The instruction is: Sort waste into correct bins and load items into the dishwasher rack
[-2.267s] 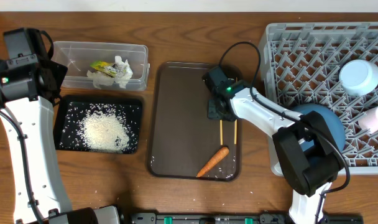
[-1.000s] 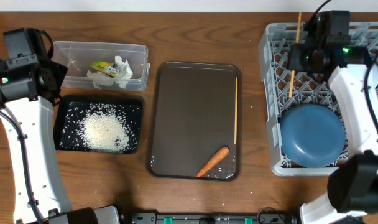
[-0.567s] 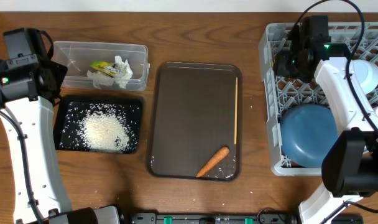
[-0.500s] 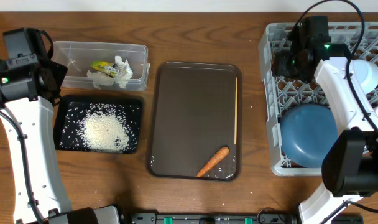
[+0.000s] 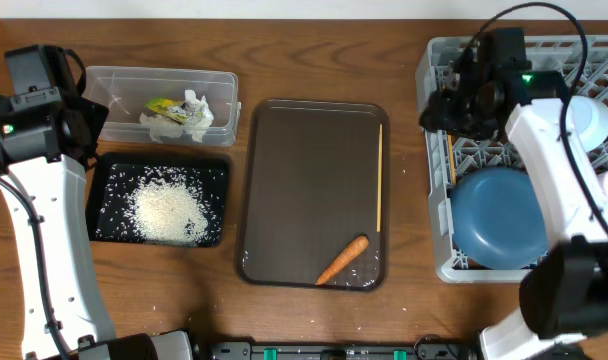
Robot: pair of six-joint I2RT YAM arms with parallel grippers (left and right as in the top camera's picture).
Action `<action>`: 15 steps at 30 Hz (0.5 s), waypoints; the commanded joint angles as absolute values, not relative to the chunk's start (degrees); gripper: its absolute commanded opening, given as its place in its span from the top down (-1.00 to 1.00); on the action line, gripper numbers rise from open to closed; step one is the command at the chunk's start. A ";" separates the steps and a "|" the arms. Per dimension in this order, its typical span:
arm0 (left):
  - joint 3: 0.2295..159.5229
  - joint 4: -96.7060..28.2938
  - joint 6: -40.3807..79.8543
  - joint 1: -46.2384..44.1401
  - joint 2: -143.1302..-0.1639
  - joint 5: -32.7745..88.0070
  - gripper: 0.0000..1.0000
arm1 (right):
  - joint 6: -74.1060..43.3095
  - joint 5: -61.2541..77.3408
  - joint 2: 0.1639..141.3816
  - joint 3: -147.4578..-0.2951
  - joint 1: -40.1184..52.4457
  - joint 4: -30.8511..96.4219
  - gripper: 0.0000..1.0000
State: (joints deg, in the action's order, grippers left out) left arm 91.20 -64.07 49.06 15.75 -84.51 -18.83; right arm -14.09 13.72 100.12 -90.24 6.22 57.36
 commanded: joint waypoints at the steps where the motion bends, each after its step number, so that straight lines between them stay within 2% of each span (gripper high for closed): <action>1: 90.96 -64.14 48.34 16.01 -84.71 -20.01 -0.99 | -16.84 14.90 98.43 -91.61 10.04 58.19 -0.23; 8: 90.96 -64.14 48.34 16.01 -84.71 -20.01 -0.99 | -29.12 2.50 100.38 -87.85 19.16 57.78 -0.37; 15: 90.96 -64.14 48.34 16.01 -84.71 -20.01 -0.99 | -32.21 2.35 103.70 -83.07 24.01 52.14 -0.08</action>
State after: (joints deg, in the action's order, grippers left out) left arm 91.20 -64.05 49.06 15.75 -84.51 -18.83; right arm -28.14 4.51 101.84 -84.64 22.81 52.88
